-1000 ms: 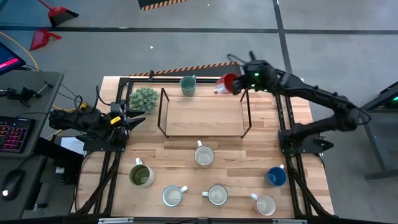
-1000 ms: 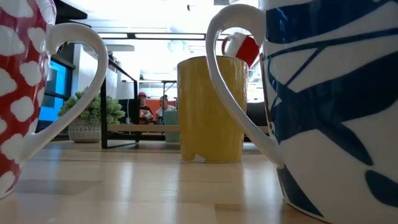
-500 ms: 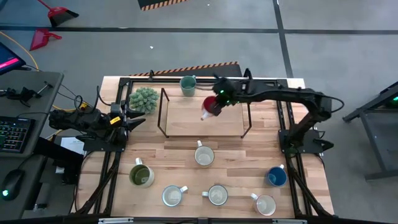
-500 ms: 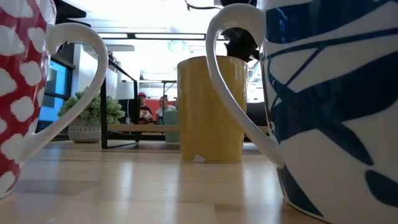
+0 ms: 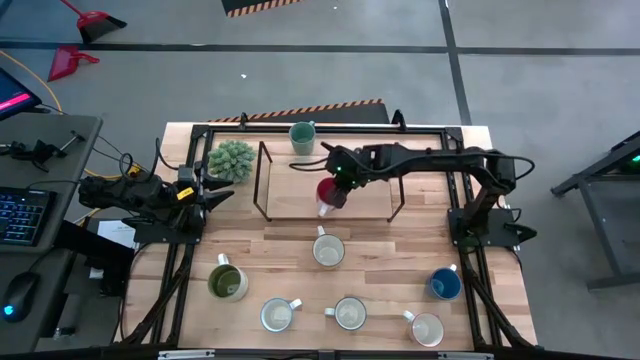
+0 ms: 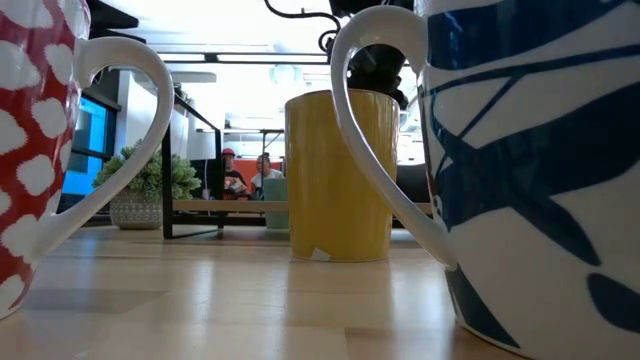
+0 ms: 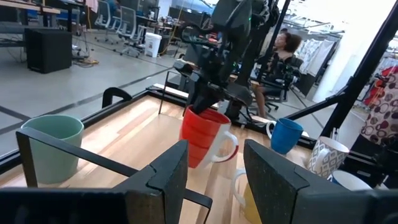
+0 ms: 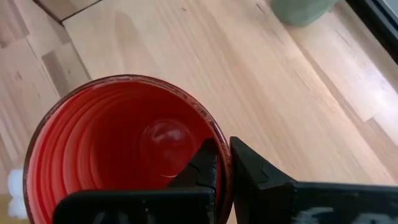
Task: Place coffee mugs
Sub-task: Put the red mug on the shelf
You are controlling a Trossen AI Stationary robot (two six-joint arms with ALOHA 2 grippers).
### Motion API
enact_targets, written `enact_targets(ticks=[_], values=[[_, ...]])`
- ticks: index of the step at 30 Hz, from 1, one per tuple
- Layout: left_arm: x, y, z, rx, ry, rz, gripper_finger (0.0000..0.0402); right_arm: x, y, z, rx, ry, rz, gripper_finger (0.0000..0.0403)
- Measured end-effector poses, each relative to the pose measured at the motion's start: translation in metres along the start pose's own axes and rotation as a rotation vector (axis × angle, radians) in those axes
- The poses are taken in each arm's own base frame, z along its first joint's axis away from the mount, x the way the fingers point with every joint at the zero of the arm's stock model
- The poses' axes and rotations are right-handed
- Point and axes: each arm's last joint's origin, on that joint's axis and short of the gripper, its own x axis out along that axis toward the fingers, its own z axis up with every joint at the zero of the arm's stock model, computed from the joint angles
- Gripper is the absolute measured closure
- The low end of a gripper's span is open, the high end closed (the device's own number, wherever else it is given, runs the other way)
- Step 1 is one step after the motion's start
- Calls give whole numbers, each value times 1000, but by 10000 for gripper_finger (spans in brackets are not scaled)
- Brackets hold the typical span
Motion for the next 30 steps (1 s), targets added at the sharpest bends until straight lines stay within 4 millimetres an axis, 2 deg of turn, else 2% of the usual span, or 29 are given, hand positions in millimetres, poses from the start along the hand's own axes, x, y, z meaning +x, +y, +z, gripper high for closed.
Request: enact_targets(ticks=[11,30], values=[[0,0,0,-1,1,-5,257,-2,5,-9,32,60,-41,403],[0,0,0,0,2,-8,257,3,12,-13,60,64,-63,403]])
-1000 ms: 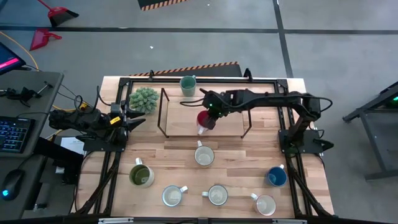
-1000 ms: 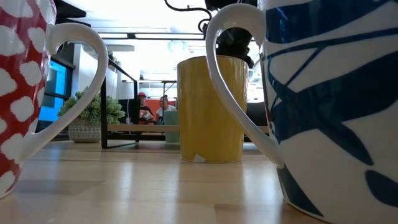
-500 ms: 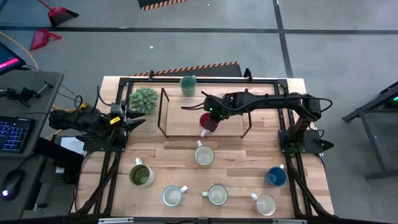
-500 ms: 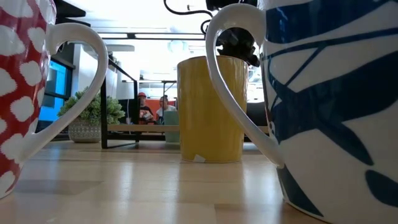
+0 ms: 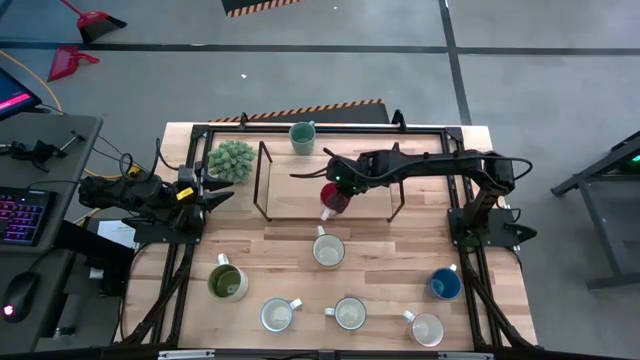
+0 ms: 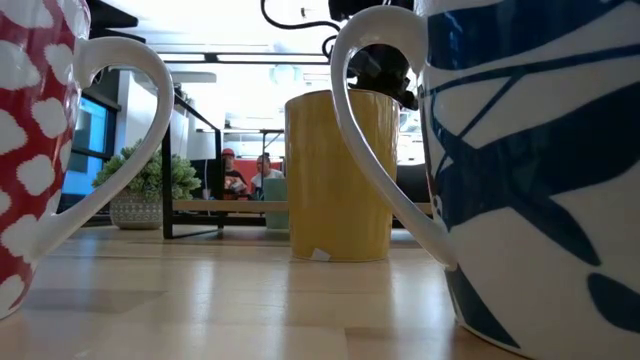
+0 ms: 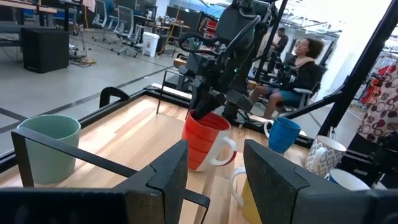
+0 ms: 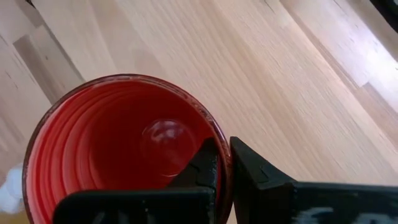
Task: Place coffee mugs
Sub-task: Put the red mug on the shelf
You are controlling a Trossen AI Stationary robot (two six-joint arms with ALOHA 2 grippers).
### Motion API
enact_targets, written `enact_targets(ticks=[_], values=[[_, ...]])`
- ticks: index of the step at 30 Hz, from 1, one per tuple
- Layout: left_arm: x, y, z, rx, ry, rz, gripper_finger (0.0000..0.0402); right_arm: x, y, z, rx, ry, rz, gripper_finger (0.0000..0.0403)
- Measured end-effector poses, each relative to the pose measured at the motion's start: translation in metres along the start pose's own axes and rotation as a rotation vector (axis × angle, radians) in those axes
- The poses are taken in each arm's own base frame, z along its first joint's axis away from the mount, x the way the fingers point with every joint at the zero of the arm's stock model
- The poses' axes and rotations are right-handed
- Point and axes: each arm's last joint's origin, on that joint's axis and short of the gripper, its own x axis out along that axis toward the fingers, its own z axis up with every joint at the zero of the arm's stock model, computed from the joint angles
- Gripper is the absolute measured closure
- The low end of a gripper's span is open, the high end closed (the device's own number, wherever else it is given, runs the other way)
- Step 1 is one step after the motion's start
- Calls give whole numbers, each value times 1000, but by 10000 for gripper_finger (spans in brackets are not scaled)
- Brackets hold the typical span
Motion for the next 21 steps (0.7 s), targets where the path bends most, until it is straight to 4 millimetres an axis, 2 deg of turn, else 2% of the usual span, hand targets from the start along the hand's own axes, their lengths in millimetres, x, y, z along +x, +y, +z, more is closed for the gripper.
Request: enact_targets(ticks=[21], values=[[0,0,0,0,0,0,257,0,-1,-2,-5,12,-23,402]])
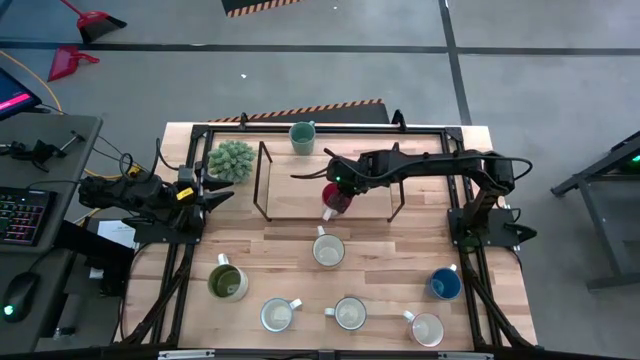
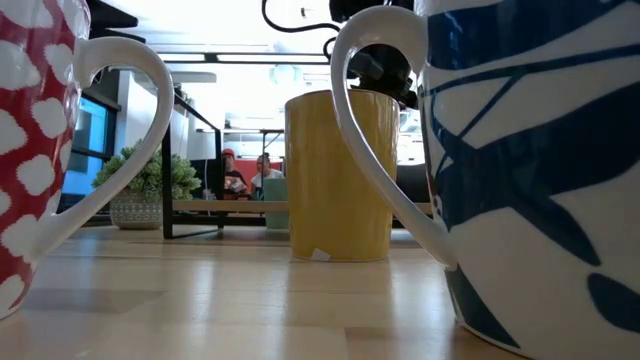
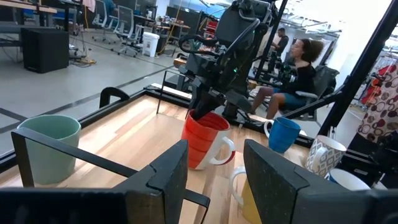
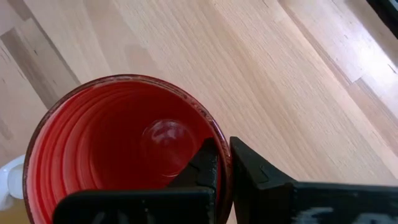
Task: Place coffee mugs
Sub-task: Put the red mug on the shelf
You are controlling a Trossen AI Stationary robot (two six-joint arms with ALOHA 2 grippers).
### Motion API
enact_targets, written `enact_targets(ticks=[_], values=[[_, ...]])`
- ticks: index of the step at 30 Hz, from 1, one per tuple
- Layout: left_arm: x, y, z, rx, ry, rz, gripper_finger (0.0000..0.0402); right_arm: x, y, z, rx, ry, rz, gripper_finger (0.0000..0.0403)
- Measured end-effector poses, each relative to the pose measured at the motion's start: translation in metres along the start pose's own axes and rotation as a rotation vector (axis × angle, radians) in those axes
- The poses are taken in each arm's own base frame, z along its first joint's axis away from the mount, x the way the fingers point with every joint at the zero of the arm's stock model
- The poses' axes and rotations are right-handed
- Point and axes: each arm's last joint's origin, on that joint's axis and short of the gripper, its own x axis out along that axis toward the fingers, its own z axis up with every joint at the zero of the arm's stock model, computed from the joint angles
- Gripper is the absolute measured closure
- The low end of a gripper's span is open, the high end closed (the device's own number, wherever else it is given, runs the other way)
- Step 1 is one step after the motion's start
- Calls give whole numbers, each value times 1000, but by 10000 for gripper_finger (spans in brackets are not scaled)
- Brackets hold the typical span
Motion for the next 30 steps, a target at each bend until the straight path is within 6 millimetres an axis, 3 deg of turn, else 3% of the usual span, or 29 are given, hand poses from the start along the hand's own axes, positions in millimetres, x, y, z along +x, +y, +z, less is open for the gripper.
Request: enact_targets(ticks=[21,30], values=[[0,0,0,1,0,0,257,0,0,0,-5,4,5,401],[0,0,0,1,0,0,257,0,0,1,2,-17,-11,336]])
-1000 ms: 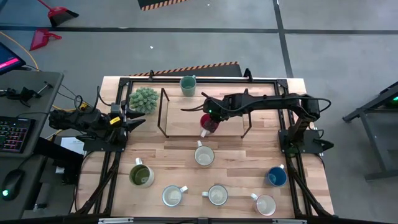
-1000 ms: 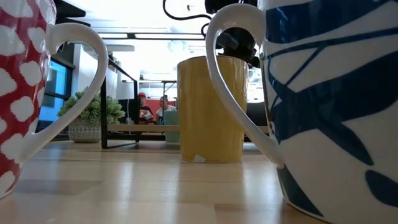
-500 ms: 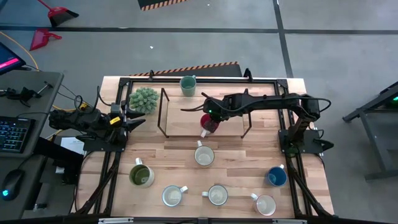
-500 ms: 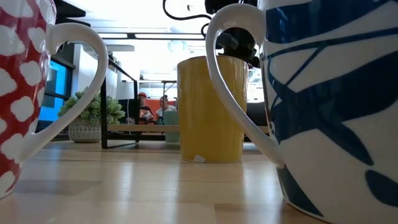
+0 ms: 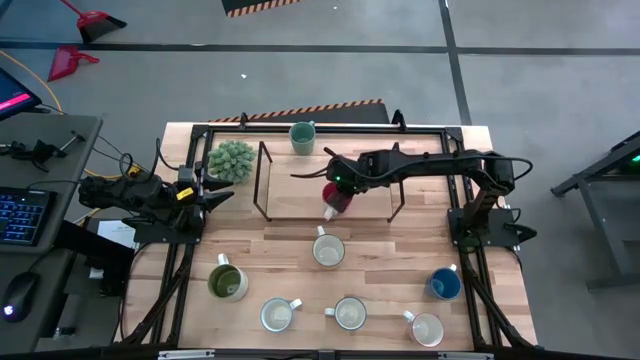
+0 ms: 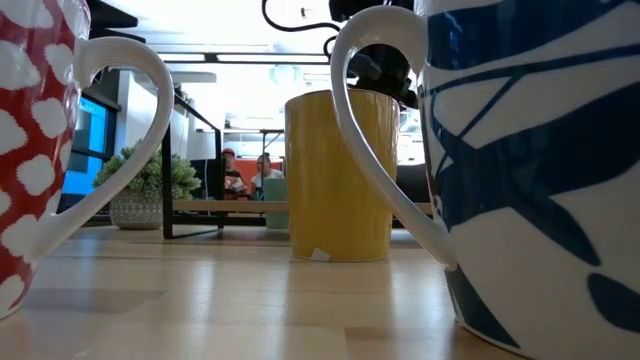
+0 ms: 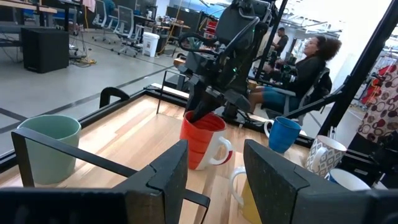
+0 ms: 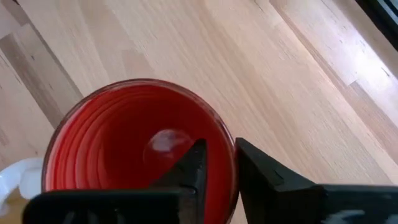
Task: Place coffee mugs
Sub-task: Put the red mug on the shelf, then put the green mug on the shelf
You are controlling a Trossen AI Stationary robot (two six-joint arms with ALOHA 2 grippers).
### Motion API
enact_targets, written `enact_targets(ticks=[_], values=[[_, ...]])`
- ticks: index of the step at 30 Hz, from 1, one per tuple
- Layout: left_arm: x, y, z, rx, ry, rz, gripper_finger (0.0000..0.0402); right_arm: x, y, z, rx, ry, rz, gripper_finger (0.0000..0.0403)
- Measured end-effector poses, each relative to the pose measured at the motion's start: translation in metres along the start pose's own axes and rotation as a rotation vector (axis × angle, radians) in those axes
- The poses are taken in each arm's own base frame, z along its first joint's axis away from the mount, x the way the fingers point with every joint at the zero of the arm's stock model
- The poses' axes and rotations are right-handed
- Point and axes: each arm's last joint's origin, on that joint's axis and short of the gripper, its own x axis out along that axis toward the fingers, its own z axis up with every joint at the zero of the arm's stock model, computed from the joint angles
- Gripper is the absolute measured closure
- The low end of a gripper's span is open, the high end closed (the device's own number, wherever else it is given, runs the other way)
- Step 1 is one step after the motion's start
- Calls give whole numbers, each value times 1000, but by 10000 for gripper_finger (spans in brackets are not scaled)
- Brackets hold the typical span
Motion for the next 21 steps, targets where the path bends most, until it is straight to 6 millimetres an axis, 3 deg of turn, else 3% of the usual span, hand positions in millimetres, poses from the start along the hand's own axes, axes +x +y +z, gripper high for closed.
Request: enact_targets(ticks=[13,21], values=[[0,0,0,0,0,0,257,0,2,4,8,-44,13,284],[0,0,0,1,1,0,257,-1,1,5,-1,-53,-23,279]])
